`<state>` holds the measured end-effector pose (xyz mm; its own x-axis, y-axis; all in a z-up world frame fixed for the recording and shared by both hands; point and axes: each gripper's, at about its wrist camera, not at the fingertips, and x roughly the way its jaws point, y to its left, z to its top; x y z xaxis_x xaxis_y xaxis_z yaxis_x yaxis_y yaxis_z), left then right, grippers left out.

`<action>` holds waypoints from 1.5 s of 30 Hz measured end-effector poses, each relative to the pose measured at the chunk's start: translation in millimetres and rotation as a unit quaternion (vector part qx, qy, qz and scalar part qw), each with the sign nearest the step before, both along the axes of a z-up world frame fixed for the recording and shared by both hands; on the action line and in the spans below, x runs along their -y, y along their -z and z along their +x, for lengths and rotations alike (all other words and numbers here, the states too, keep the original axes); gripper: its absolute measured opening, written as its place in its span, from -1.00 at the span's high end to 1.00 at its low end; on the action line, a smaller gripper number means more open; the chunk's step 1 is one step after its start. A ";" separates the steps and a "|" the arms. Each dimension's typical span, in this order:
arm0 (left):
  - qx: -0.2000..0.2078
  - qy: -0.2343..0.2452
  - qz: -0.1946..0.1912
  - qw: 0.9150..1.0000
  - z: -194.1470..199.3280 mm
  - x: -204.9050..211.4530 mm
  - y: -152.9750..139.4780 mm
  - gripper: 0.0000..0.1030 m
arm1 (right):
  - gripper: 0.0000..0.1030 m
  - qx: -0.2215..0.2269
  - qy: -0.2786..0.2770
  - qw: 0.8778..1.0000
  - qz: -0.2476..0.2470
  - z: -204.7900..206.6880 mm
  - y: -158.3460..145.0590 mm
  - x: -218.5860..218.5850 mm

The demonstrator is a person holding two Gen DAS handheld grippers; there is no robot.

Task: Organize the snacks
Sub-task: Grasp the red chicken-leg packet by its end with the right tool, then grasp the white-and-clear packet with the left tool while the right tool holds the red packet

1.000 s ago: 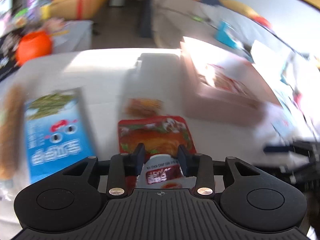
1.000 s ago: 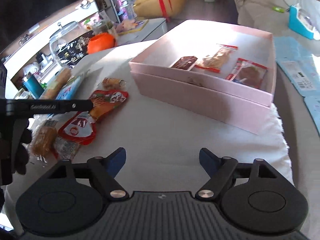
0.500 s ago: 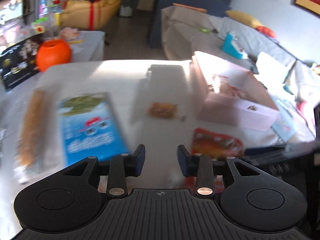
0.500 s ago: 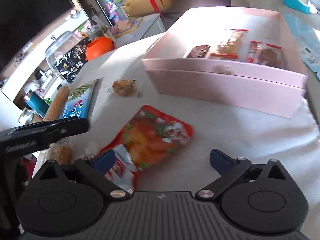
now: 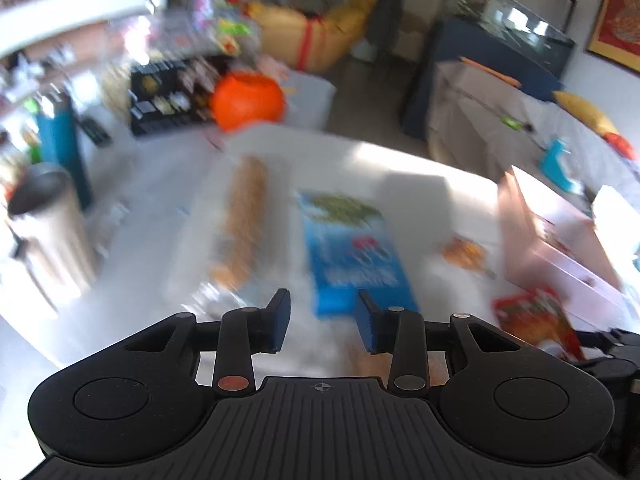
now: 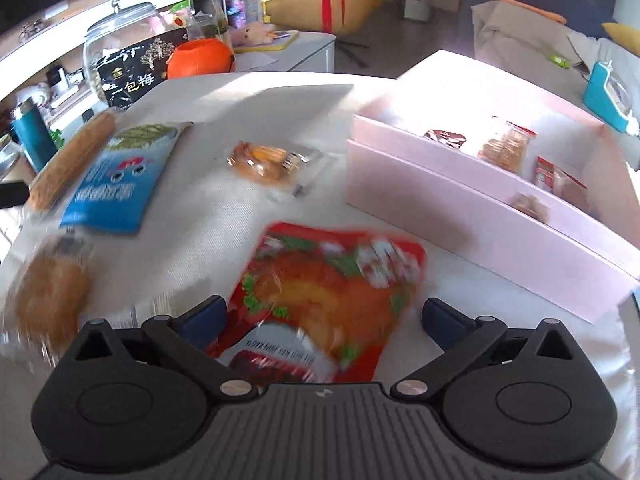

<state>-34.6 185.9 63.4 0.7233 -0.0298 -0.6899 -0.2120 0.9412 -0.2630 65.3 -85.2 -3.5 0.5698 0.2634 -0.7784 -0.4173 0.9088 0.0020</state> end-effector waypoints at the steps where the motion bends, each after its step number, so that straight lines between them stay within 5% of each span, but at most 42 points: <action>1: -0.004 0.015 -0.013 1.000 -1.2 3.8 1.9 0.24 | -1.00 0.002 0.000 1.000 0.000 -4.1 -0.4 9.6; 7: -0.001 0.142 0.018 0.990 -2.6 62.2 -4.9 0.23 | -1.00 0.004 0.043 0.999 0.007 -15.9 -0.9 68.3; 12: -0.041 0.262 0.111 0.958 -2.0 124.5 12.6 0.21 | -1.00 0.022 0.046 0.999 0.013 -23.6 2.3 85.9; 14: -0.056 0.286 0.137 0.947 -2.8 136.4 19.7 0.03 | -1.00 0.030 0.047 0.998 0.014 -25.8 3.8 86.8; 16: -0.069 0.297 0.149 0.941 -3.1 141.5 24.4 0.05 | -1.00 0.029 0.042 0.999 0.017 -26.2 3.4 87.1; 23: -0.060 0.249 0.170 0.951 8.1 127.2 24.7 0.11 | -1.00 0.048 -0.023 0.997 0.051 -24.2 -19.9 75.6; 27: -0.044 0.244 0.127 0.960 11.5 116.5 15.3 0.12 | -1.00 0.077 -0.088 0.993 0.032 -8.4 -29.2 51.2; 31: -0.022 0.256 0.097 0.962 7.9 111.2 5.6 0.11 | -1.00 0.058 -0.128 0.990 0.015 21.9 -22.5 28.1; 36: -0.021 0.229 0.089 0.969 19.9 98.8 8.8 0.12 | -1.00 -0.026 -0.115 0.991 0.068 36.2 -7.9 31.5; 40: -0.031 0.224 0.074 0.971 29.6 93.0 16.0 0.13 | -1.00 -0.024 -0.123 0.991 0.049 2.1 -4.1 35.3; 45: -0.038 0.250 0.088 0.963 31.7 106.7 21.4 0.11 | -1.00 -0.005 -0.095 0.995 0.014 -14.2 -1.6 21.6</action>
<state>-2.9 79.2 42.1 0.5960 -0.2386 -0.7667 0.2672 0.9594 -0.0909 51.1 -106.8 -1.9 0.4993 0.3870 -0.7752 -0.5819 0.8127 0.0309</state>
